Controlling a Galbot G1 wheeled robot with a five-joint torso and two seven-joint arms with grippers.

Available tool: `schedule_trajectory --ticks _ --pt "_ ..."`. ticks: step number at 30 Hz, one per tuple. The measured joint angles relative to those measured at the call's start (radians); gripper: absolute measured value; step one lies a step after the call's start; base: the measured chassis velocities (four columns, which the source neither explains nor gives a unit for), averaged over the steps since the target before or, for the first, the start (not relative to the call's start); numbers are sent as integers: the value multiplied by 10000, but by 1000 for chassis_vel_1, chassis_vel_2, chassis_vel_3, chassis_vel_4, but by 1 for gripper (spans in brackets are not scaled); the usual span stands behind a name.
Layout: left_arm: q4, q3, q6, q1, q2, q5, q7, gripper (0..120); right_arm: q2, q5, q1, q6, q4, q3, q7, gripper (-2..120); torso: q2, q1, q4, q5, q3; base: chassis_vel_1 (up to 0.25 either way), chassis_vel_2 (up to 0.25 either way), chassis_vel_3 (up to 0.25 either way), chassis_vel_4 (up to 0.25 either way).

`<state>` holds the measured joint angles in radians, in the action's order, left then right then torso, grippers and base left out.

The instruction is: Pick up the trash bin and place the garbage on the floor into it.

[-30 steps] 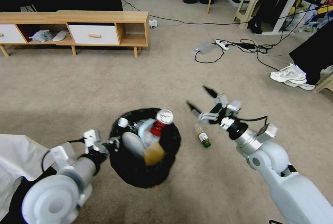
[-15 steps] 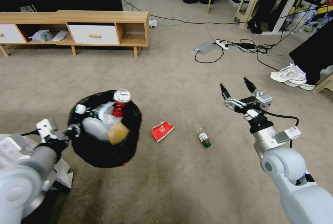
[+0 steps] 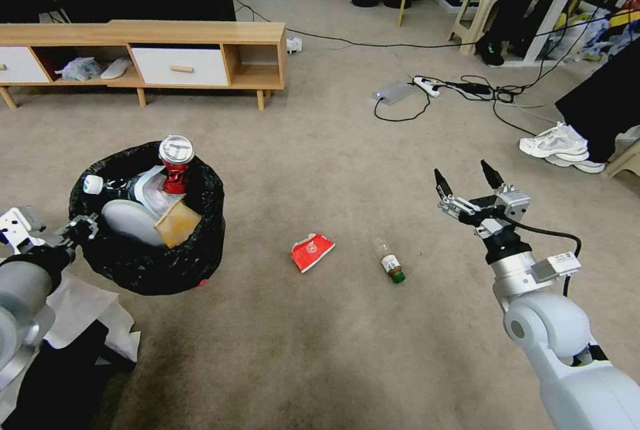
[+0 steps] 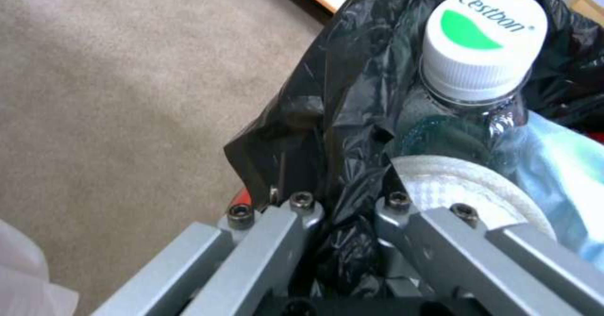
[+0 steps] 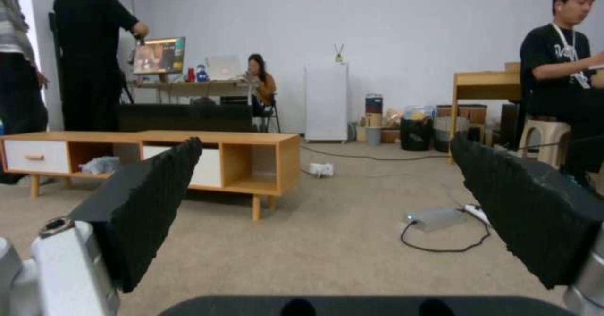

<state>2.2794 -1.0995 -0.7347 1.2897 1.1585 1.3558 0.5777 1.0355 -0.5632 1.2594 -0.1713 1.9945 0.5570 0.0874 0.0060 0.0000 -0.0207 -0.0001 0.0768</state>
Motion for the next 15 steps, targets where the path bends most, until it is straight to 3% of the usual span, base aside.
schedule_trajectory --ticks 6,15 --pt "-63 -99 -5 -55 -10 45 -29 3 -23 -25 49 -35 7 48 121 100 0 0 0 1 0 -113 116 106 -122" --pt "-72 -124 -11 34 0 70 -61 3 -28 -41 71 -41 30 48 161 100 0 0 -1 1 2 -218 230 227 -231"
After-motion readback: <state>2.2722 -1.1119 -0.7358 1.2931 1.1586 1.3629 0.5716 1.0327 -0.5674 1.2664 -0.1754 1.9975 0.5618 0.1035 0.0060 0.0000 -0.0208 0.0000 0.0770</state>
